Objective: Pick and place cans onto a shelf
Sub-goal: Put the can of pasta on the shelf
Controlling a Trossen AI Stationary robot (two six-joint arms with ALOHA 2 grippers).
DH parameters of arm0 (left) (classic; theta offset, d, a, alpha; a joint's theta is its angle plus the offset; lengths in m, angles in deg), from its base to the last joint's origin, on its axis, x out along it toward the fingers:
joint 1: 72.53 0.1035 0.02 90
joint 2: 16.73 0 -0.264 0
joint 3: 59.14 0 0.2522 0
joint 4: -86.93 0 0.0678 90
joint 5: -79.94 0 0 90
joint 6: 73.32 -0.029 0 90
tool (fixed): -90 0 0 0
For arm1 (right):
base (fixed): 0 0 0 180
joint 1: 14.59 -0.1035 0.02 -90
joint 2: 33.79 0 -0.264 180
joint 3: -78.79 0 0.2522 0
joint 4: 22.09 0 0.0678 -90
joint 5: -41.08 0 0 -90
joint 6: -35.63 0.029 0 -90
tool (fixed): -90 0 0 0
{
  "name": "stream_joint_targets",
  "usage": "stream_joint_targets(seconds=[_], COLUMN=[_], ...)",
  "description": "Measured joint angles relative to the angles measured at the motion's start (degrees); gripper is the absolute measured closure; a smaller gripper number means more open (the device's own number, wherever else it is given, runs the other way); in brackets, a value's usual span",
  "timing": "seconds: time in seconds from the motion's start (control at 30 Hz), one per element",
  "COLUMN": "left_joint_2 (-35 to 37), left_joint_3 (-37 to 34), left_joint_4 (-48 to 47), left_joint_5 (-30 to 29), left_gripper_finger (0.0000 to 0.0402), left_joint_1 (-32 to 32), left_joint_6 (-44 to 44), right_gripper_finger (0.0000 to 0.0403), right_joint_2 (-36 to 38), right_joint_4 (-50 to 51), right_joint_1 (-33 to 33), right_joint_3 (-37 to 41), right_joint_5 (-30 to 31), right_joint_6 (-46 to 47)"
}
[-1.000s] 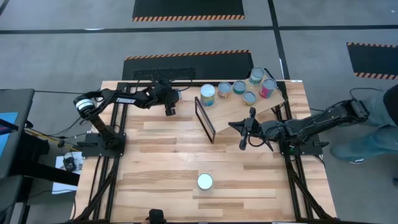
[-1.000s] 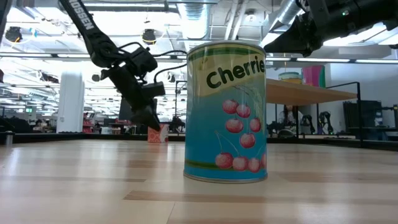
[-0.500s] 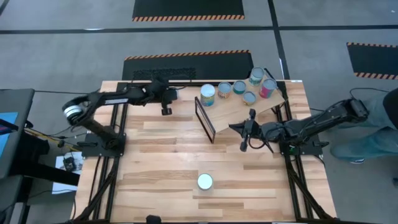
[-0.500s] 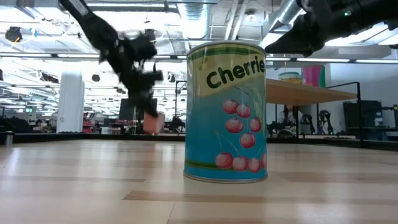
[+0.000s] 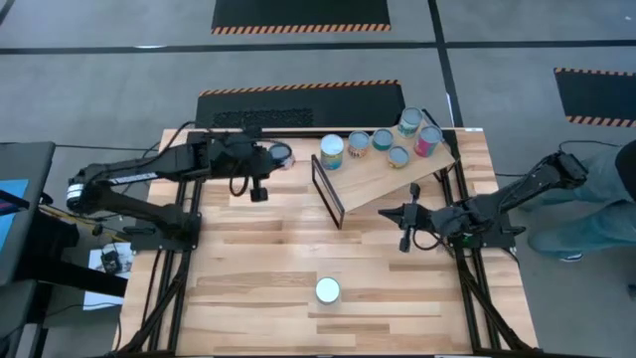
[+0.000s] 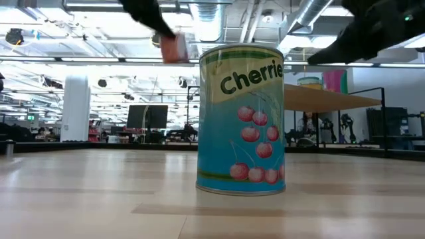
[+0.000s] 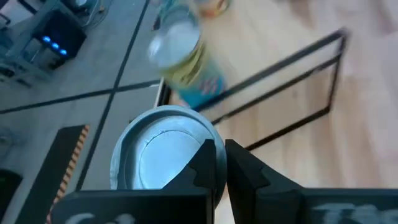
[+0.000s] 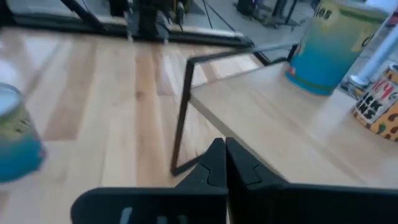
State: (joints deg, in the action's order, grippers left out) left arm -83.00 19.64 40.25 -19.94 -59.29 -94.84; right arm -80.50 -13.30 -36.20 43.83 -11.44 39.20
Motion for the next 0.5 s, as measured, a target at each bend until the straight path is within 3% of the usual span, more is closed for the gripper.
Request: stream_joint_targets(seconds=[0.2, 0.5], left_joint_2=[-5.8, -23.2], left_joint_3=[10.5, 30.8], left_joint_4=[-3.0, -10.1], left_joint_5=[-1.0, -0.2], left_gripper_finger=[0.0398, 0.0397], left_joint_1=[-6.2, -10.1], left_joint_6=[4.7, 5.8], right_gripper_finger=[0.0398, 0.0398], right_joint_2=[8.0, 17.0], right_joint_4=[0.3, 0.5], right_joint_1=[-5.1, -10.6], right_joint_3=[3.6, 7.8], right_joint_5=[0.1, 3.3], right_joint_6=[0.8, 1.0])
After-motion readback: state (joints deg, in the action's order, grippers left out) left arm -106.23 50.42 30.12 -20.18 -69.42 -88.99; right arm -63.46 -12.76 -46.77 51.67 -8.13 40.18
